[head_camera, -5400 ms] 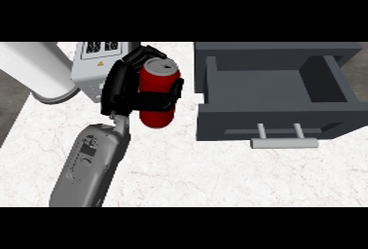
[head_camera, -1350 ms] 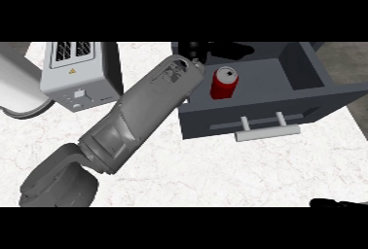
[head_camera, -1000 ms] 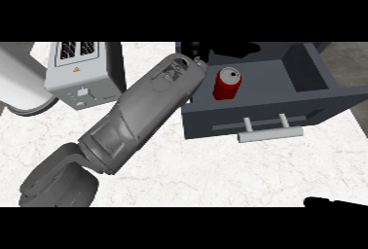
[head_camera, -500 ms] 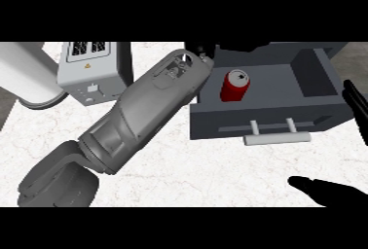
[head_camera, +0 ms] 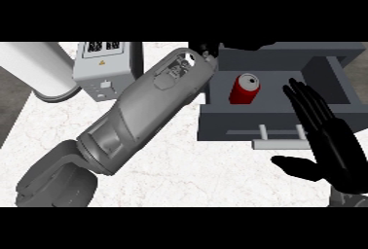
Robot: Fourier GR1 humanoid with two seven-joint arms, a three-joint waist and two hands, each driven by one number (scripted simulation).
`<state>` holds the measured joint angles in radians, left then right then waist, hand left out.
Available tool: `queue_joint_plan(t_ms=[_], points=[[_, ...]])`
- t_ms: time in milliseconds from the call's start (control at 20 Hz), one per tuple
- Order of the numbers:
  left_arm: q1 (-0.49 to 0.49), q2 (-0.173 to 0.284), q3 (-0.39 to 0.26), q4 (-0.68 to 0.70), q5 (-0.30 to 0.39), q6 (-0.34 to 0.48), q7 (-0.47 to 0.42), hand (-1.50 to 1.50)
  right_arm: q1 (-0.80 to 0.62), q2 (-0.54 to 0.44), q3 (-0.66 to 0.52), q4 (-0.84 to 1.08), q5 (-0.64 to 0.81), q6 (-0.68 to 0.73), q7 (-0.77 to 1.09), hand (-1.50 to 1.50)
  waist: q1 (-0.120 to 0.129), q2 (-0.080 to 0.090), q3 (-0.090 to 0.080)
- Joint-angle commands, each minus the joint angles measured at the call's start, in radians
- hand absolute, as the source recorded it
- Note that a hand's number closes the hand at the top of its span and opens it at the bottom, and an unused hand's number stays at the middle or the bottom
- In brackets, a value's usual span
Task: Pick up the can, place it into the drawer and close the drawer
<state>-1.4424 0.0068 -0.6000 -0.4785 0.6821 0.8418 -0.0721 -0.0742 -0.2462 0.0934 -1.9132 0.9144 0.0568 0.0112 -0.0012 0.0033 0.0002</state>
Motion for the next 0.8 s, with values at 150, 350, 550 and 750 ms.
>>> queue_joint_plan(t_ms=[150,350,550,750], points=[[0.032,0.092,0.004,-0.08,-0.053,-0.009,0.089,-1.5,-0.044,0.049,-0.001,0.246,0.106,-0.187,-0.068,-1.5,0.013,-0.005,0.001],[0.102,0.15,-0.027,-0.198,-0.08,-0.012,0.126,-1.5,-0.148,0.069,-0.057,0.486,0.111,-0.291,-0.115,-1.5,0.037,-0.005,0.001],[0.115,0.271,-0.021,-0.293,-0.092,-0.068,0.212,-1.5,-0.193,0.096,-0.051,0.601,0.175,-0.354,-0.101,-1.5,0.04,-0.006,0.001],[0.163,0.28,-0.046,-0.387,-0.112,-0.031,0.263,-1.5,-0.234,0.123,-0.064,0.713,0.223,-0.443,-0.1,-1.5,0.057,-0.009,0.001]])
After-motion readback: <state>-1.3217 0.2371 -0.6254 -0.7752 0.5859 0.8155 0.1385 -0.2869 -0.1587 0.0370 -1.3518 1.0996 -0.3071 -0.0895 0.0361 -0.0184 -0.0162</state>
